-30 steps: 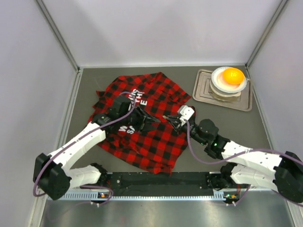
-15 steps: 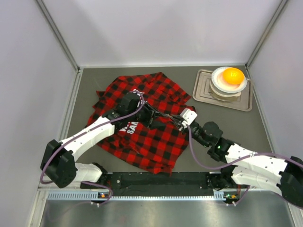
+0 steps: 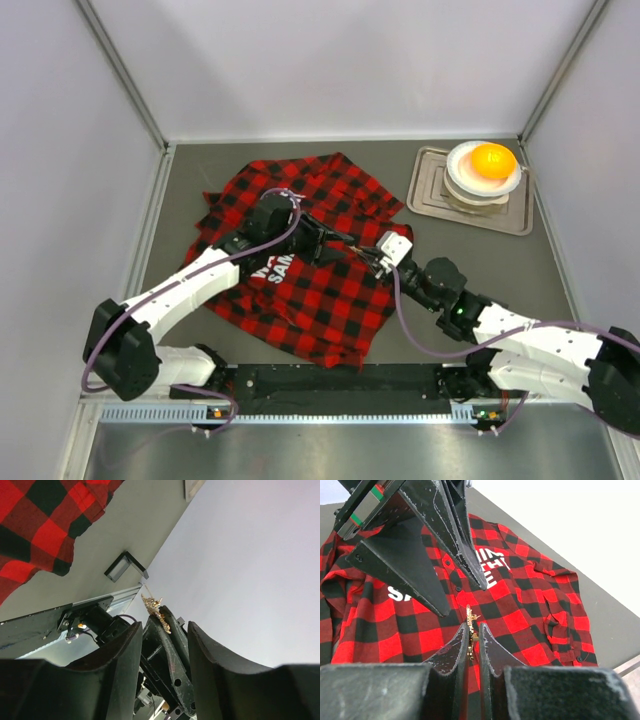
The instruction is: Remove the brooch from the garment
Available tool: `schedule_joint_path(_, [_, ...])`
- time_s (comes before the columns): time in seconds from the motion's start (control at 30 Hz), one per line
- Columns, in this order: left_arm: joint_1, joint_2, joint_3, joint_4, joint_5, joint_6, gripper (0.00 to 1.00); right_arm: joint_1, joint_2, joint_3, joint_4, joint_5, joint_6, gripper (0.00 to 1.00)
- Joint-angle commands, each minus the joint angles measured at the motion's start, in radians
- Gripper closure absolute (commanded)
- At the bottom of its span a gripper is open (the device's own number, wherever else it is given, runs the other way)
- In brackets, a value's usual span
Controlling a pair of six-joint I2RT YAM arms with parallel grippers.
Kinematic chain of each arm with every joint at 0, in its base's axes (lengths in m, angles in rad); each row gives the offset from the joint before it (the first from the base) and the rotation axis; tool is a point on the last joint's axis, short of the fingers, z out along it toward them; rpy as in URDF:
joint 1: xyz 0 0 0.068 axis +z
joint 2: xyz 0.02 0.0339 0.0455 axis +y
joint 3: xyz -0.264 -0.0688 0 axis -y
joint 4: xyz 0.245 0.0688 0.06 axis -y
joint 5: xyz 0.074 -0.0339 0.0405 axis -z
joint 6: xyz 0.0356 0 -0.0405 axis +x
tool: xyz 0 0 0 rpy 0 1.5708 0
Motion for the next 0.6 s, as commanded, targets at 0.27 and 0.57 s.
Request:
schedule_joint_path(0.27, [-0.049, 0.022, 0.063, 0.045, -0.028, 0.001, 0.69, 0.023, 0.012, 0.006, 0.049, -0.018, 0.008, 1.00])
schedule_joint_path(0.57, [-0.055, 0.014, 0.059, -0.020, -0.071, 0.023, 0.65, 0.028, -0.023, -0.013, 0.057, -0.011, -0.006, 1.00])
